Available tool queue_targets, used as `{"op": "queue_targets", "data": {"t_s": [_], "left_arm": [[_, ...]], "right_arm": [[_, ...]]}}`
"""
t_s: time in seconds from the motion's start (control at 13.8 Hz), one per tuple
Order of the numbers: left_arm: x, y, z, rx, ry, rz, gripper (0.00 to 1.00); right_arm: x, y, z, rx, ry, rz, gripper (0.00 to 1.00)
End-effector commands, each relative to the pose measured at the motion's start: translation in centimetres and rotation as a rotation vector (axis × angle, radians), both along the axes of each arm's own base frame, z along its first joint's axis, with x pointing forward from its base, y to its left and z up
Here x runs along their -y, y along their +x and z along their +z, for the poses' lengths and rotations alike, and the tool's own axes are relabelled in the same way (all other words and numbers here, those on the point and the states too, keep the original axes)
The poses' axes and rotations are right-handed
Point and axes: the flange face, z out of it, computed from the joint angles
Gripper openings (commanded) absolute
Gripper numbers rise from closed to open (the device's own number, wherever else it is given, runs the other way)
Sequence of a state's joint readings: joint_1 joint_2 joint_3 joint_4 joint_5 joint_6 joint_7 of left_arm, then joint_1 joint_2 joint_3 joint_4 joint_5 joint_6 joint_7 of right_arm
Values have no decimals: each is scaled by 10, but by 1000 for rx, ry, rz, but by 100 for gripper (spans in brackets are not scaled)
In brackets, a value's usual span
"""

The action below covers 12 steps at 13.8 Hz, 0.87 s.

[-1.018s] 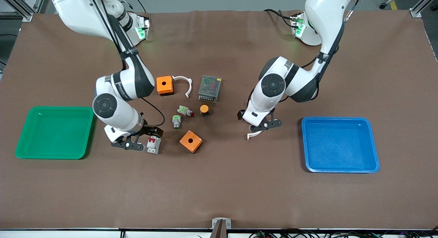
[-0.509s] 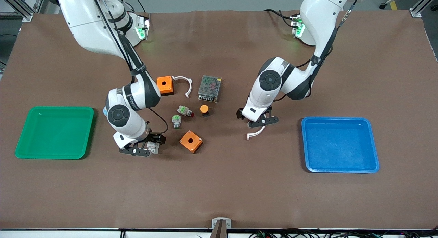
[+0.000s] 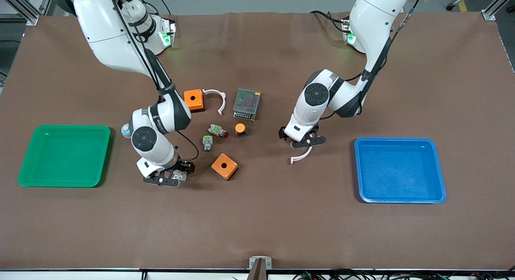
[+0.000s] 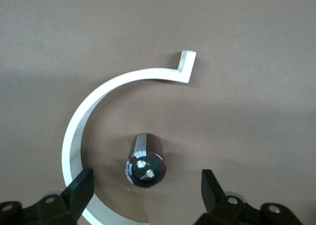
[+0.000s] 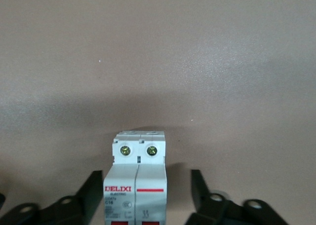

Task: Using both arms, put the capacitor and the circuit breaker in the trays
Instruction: 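Close the right gripper on the breaker while the left gripper grasps the capacitor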

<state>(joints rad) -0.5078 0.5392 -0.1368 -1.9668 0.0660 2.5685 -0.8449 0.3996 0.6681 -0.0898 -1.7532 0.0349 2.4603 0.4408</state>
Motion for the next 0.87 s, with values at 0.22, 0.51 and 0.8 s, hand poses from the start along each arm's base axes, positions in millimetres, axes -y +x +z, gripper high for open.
{"op": "queue_targets", "data": {"t_s": [0.22,0.51,0.8], "left_arm": [[1,2,-5,24,2,16,67],[0,3,-6,24,4,18,32],[0,15,13,48,-10,29,20]], "right_arm": [[-1,15,13,17,7,-19,2],[52,45,77,-63,-11,-48,0],[180,49,105,-65,-2,-19,0]]}}
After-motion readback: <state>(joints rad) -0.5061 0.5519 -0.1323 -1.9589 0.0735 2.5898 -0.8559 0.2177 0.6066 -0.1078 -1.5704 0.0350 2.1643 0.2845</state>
